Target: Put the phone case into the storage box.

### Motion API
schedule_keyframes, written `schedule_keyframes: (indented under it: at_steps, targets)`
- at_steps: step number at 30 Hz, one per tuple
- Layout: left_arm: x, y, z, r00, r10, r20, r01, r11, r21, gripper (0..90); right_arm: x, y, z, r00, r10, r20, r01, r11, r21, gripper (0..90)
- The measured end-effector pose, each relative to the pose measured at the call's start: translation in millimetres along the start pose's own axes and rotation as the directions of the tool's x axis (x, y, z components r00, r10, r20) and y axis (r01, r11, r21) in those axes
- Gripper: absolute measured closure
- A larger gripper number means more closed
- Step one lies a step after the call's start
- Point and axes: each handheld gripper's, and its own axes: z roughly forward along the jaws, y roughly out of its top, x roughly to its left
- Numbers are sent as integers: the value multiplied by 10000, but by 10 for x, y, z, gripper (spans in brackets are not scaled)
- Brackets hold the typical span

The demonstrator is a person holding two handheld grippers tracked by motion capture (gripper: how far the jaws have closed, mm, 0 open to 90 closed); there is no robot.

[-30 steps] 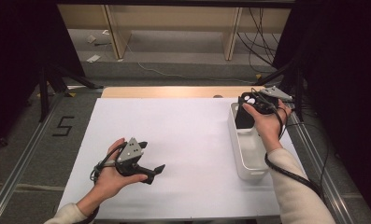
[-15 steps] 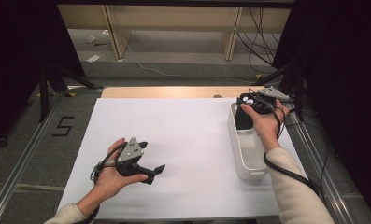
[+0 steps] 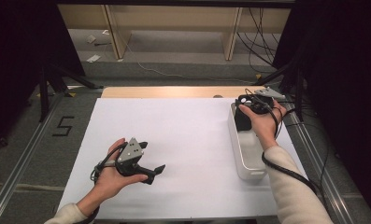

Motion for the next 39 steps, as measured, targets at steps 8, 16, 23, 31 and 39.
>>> schedule_keyframes:
  at_steps: [8,16,23,31,39]
  targets:
    - [-3,1,1,10000,9,35,-9,10000,-20,0,-6,18,62,10000,-16,21,16,10000,97,147]
    - [-2,2,2,10000,16,37,-16,10000,-21,0,-7,39,148,10000,-77,51,76,9998,197,140]
    - [-2,1,4,10000,12,47,-12,10000,-20,0,-1,54,210,9998,-190,106,187,9994,284,135]
    - [-1,0,6,10000,1,55,-1,10000,-15,0,0,64,254,9996,-249,150,244,9990,363,132]
    - [1,2,6,10000,22,56,-22,10000,-17,0,-15,70,290,9996,-212,172,205,9990,399,131]
